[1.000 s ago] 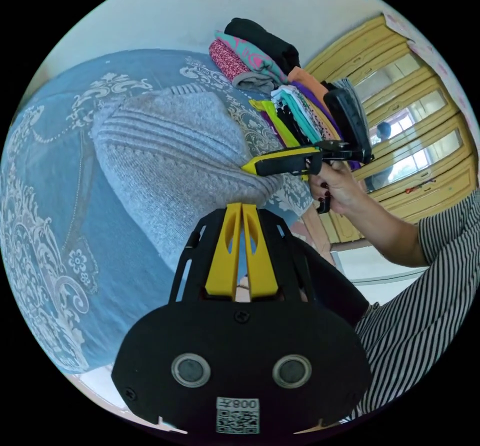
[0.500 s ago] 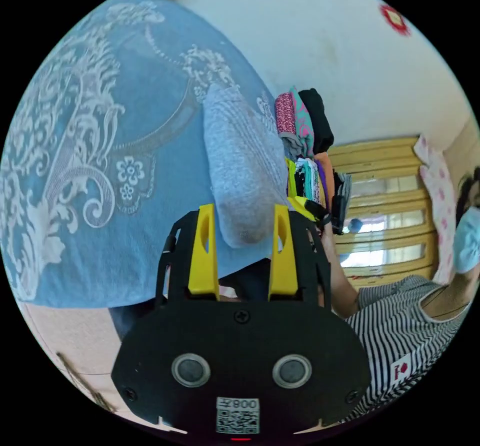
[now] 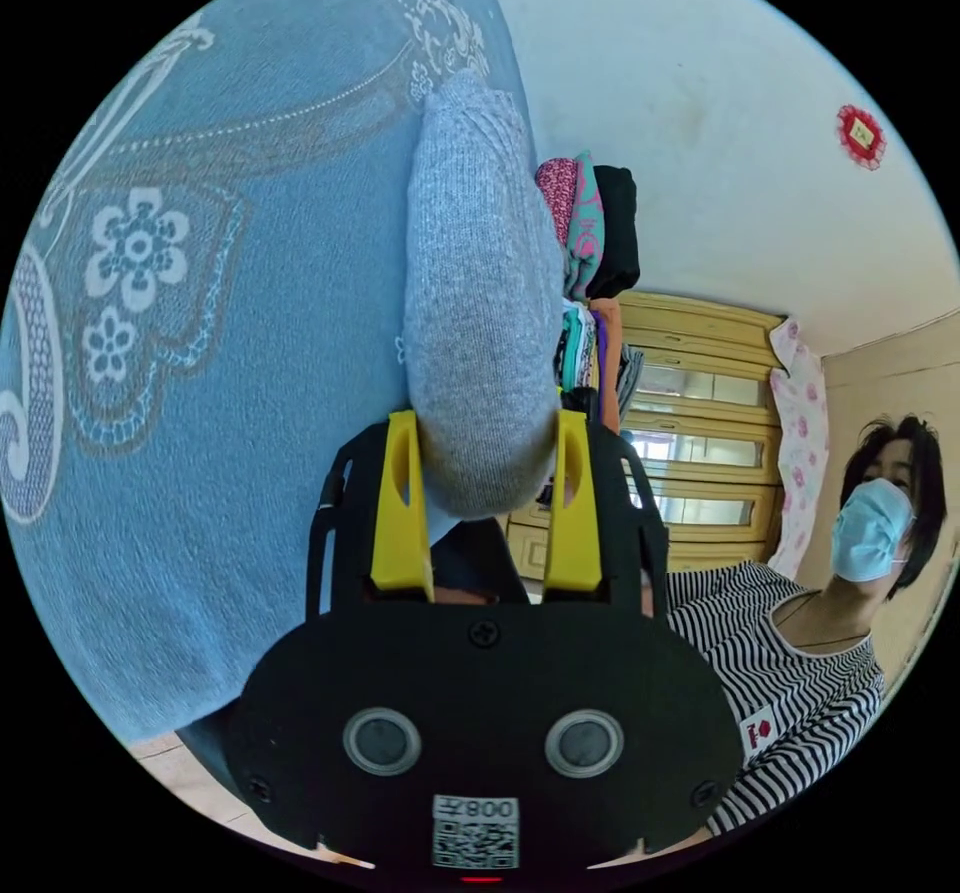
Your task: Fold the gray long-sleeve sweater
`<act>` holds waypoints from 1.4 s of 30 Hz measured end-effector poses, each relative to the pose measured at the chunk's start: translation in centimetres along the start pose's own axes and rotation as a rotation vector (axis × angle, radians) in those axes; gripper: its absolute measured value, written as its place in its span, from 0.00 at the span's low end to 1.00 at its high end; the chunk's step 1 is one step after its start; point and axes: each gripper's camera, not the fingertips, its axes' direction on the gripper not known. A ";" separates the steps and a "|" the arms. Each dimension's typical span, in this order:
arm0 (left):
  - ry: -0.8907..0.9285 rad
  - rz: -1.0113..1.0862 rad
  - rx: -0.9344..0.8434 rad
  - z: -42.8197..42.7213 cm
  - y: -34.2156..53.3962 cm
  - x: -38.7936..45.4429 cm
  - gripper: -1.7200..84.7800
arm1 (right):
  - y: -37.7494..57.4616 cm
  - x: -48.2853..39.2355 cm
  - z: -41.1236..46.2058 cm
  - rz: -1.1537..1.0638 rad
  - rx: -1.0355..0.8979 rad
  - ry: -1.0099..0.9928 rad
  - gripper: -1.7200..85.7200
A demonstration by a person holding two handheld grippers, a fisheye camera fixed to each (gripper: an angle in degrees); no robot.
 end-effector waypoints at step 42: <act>0.221 -0.125 -0.007 -5.0 8.4 -2.9 0.16 | 13.1 16.0 9.2 0.221 0.043 -0.307 0.18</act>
